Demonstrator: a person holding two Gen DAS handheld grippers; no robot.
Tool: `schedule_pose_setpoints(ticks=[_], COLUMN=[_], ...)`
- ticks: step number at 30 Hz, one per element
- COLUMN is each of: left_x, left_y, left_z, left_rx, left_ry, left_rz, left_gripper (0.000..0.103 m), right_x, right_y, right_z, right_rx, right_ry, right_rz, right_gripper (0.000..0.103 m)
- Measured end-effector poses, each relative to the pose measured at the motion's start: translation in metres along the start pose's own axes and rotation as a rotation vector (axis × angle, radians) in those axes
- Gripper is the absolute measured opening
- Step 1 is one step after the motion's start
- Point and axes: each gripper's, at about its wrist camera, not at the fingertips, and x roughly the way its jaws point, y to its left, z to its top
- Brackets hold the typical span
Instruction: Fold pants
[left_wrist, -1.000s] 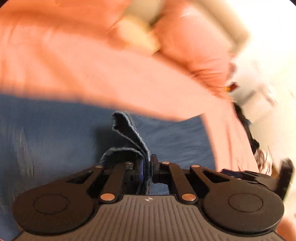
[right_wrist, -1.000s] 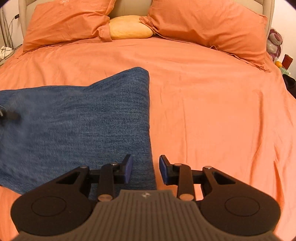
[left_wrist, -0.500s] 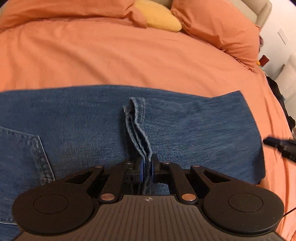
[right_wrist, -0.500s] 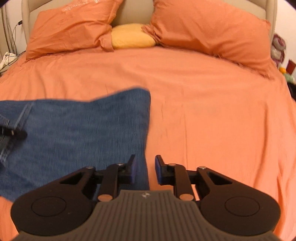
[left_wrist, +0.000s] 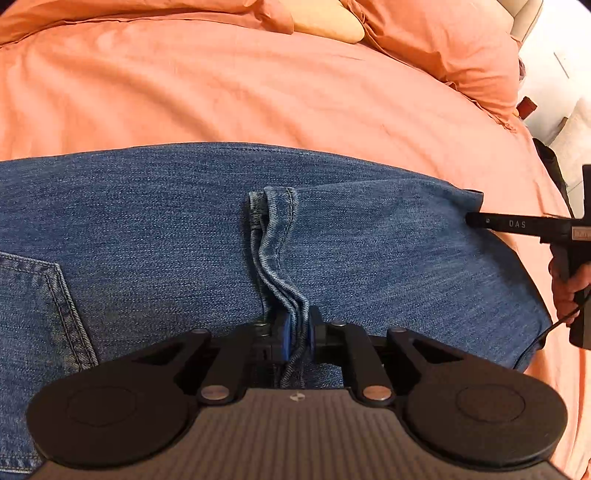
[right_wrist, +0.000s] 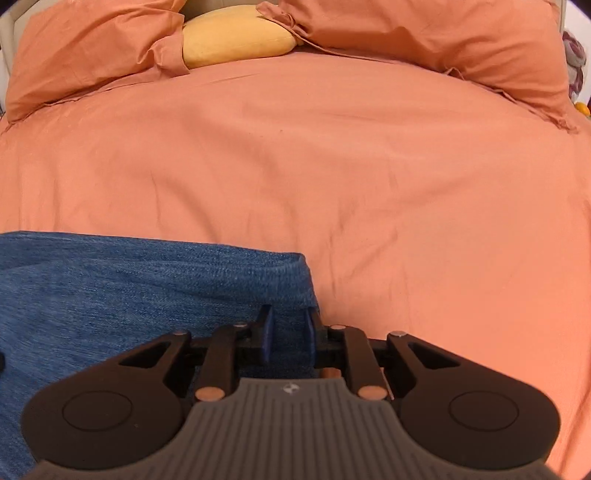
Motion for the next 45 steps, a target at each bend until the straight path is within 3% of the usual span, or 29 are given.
schedule_pose_setpoints(ticks=[4,9,15,19,25,27,31,35,37,43,45], left_x=[0.000,0.008,0.007,0.002,0.003,0.005,0.016,0.015,0.001,-0.043,-0.050], left_y=[0.000,-0.011,-0.007,-0.005,-0.017,-0.027,-0.042,-0.052,-0.053,-0.057,-0.071], left_z=[0.010,0.009,0.010,0.016,0.014,0.013,0.011,0.009,0.010,-0.005,-0.016], left_rx=[0.030,0.065,0.033,0.018,0.051,0.094,0.122,0.123,0.099,0.063,0.108], left_ry=[0.000,0.001,-0.010,0.038,0.030,0.037,0.038,0.049,0.061,-0.039,-0.063], left_rz=[0.014,0.037,0.021,0.046,0.078,0.127,0.179,0.217,0.241,0.173,0.163], left_gripper=[0.015,0.015,0.016,0.016,0.019,0.019,0.019,0.024,0.033,0.033,0.033], right_x=[-0.007,-0.031,-0.002,-0.019,-0.083,-0.091,-0.067,-0.083,-0.104,-0.150,-0.149], right_y=[-0.005,-0.006,-0.006,-0.003,-0.007,-0.006,-0.011,-0.031,-0.032,-0.028,-0.021], right_z=[0.011,0.030,0.044,0.045,0.001,-0.020,-0.067,-0.080,-0.087,-0.143,-0.158], right_rx=[0.042,0.081,0.149,0.101,-0.016,-0.047,-0.101,0.044,0.029,-0.056,-0.071], right_ry=[0.030,-0.034,0.019,0.023,0.010,0.040,0.178,0.127,0.083,-0.072,-0.107], right_rz=[0.009,0.053,-0.007,-0.003,0.102,0.123,0.024,0.060,0.068,0.042,0.042], right_gripper=[0.012,0.010,0.014,0.011,0.009,0.008,0.008,0.009,0.009,0.014,0.020])
